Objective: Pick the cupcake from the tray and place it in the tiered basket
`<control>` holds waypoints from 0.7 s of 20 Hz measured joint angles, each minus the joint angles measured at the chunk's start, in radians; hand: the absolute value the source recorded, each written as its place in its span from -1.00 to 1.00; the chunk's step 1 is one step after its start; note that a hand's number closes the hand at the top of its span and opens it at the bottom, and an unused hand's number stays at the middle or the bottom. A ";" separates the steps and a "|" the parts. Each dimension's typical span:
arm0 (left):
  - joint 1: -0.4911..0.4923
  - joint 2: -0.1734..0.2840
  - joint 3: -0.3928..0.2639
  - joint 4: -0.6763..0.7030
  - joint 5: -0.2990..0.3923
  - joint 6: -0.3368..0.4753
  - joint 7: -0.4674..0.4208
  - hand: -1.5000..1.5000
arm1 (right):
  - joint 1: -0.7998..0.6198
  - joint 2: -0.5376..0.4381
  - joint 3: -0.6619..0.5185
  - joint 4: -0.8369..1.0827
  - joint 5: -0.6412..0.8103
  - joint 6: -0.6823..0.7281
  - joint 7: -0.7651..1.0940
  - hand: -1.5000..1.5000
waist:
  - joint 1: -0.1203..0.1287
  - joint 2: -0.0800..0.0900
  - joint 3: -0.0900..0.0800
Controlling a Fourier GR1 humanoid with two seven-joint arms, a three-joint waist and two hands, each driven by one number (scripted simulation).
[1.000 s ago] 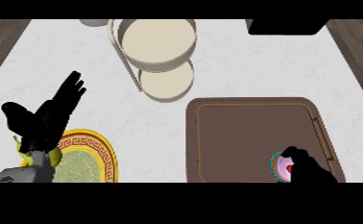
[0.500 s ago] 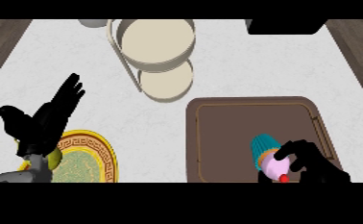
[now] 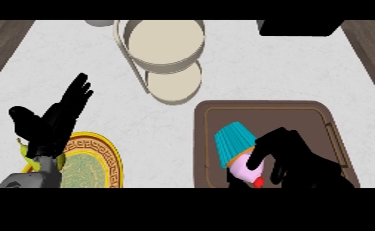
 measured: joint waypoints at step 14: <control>-0.040 -0.006 -0.008 0.032 -0.008 -0.022 -0.001 0.00 | -0.634 0.032 -0.183 0.513 -0.321 -0.035 0.096 1.00 | 0.032 0.006 0.000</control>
